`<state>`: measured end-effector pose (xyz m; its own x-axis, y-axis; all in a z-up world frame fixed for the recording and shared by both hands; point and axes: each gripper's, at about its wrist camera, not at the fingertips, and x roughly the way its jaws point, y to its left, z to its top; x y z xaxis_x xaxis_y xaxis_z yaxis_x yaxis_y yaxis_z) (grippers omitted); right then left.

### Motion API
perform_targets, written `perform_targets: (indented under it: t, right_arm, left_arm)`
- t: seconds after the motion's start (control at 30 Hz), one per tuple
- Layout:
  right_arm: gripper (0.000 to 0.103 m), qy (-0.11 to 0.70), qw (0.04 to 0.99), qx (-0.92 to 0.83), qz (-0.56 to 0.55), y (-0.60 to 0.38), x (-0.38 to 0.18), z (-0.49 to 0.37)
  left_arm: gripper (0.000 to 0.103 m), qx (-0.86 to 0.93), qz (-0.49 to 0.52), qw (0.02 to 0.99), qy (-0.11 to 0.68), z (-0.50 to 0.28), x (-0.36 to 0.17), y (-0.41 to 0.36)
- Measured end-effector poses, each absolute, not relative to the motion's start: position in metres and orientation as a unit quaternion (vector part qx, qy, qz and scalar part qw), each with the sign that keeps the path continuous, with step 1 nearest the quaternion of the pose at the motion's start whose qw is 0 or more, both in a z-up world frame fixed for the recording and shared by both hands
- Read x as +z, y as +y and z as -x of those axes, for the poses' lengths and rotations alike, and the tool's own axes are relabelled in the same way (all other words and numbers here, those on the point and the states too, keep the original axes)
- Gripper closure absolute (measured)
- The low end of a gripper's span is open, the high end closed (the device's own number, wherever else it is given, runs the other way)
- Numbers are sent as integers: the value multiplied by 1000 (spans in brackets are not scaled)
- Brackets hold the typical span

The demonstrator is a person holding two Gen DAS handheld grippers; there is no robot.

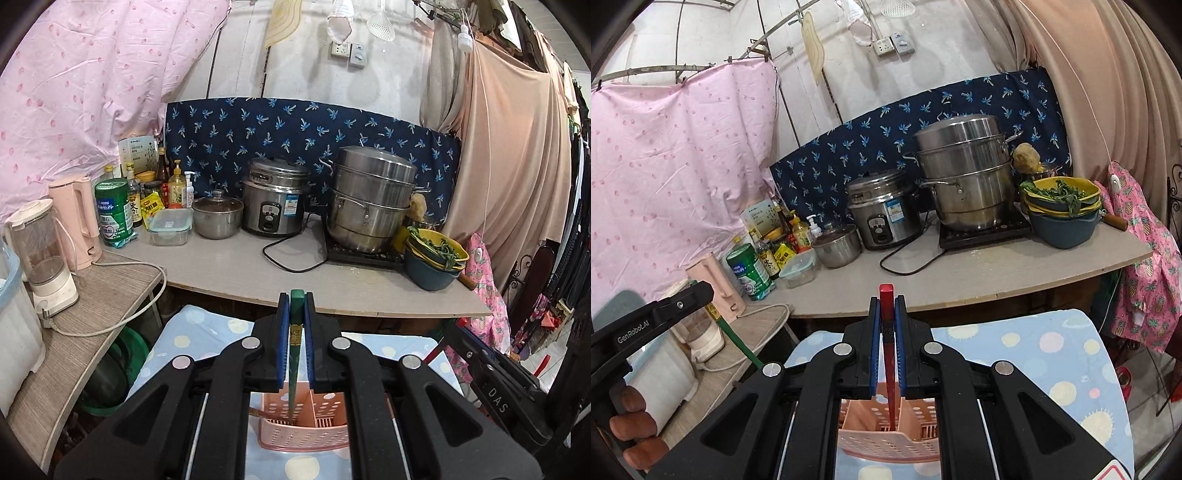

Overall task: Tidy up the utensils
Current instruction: 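Lift and lower the green and red chopsticks into the pink basket with both tools, then open both tools to release the chopsticks and withdraw from the basket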

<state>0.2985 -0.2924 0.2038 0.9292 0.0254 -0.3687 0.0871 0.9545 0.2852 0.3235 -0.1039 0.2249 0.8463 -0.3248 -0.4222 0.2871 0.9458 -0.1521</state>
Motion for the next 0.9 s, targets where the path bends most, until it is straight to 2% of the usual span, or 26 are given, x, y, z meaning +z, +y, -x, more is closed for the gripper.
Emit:
perform_targets:
  t: [0.1,0.13,0.23,0.27,0.43,0.9]
  right_arm:
    - [91,187,972,-15,-144,-290,202,-298]
    - [87,187,972,-16,-142,-289,203,-297]
    - [74,181,973,-17,-144,-289,206,-292]
    - [73,178,973,-17,-144,-289,207,-289]
    - [66,172,975,-15,-136,-285,213,-276]
    - [65,178,976,-4,-123,-267,222,-220]
  left_arm:
    - [93,-154,45,960,228,-324,222,-101]
    - [87,-151,45,961,228,-324,222,-101]
    - [59,-139,49,964,223,-320,223,-97]
    - [57,-137,50,965,219,-318,223,-95]
    - [53,-132,49,966,218,-308,227,-87]
    - [50,-123,19,969,215,-253,227,-65]
